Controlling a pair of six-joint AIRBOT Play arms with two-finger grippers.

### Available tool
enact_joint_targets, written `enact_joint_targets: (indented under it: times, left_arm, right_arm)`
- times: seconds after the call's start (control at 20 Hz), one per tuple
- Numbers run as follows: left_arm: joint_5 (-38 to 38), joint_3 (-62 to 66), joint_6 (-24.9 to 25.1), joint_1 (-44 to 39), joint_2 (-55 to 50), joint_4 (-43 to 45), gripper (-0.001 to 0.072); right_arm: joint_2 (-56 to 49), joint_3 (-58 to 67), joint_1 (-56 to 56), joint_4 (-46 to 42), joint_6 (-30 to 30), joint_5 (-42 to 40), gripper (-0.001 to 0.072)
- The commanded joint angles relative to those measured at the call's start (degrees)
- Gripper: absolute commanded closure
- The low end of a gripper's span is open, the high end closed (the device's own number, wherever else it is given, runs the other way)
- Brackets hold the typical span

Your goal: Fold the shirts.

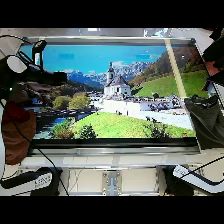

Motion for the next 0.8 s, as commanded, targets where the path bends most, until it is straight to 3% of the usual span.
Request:
enact_joint_targets:
  times: [0.0,0.35,0.75]
  left_arm:
    - [0.00,-0.02,0.00,0.04,-0.04,0.00,0.0688]
    - [5.20,-0.02,0.04,0.33,-0.31,0.48,0.0688]
    - [10.97,-0.02,0.02,0.70,-0.35,3.41,0.0681]
  right_arm:
    - [0.02,0.04,0.04,0.02,0.02,0.00,0.0695]
    - [0.00,0.04,0.04,0.00,0.02,-0.44,0.0695]
    - [0.02,0.04,0.04,1.97,0.24,-6.54,0.0694]
